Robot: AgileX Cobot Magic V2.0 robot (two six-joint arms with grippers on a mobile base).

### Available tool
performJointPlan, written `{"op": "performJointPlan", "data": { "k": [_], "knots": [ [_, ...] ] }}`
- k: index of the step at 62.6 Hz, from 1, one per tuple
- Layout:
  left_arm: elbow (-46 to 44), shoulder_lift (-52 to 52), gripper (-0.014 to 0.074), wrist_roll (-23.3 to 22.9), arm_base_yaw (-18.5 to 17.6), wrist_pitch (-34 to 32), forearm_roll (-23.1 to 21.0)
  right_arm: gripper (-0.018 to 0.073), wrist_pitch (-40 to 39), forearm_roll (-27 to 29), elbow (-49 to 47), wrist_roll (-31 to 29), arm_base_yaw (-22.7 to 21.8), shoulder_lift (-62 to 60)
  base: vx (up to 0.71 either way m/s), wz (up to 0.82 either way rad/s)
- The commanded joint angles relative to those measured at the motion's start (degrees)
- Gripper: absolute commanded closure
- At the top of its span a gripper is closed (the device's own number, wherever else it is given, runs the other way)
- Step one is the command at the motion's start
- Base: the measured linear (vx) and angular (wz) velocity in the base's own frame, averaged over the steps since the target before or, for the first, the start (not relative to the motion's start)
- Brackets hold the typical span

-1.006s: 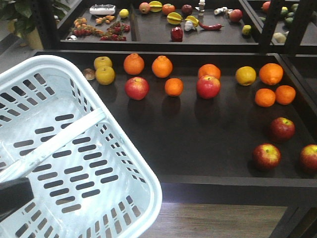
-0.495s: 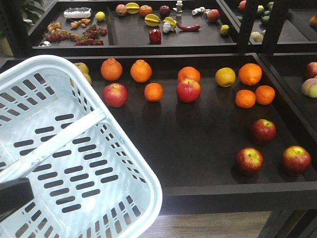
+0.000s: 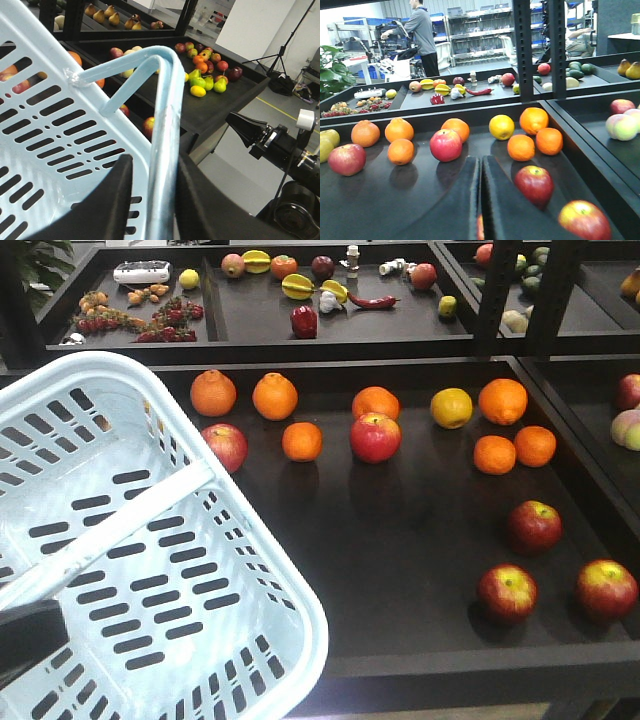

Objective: Pick three apples into basket with both arms
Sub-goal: 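Stop the base in front of the fruit table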

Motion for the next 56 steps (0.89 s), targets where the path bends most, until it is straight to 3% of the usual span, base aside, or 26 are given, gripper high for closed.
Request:
{"op": "performJointPlan", "data": {
  "k": [1,56],
  "knots": [
    [-1.6,0.1,0.0603,0.53,-0.21,-3.18,-3.25,0.0564,-4.34,-0.17,0.73,-0.39,-0.24,-0.68,0.14,0.07],
    [-1.6,0.1,0.0603,0.53,-0.21,-3.23,-3.25,0.0564,-4.34,-0.17,0.73,-0.39,-0.24,-0.68,0.13,0.04]
  ]
}}
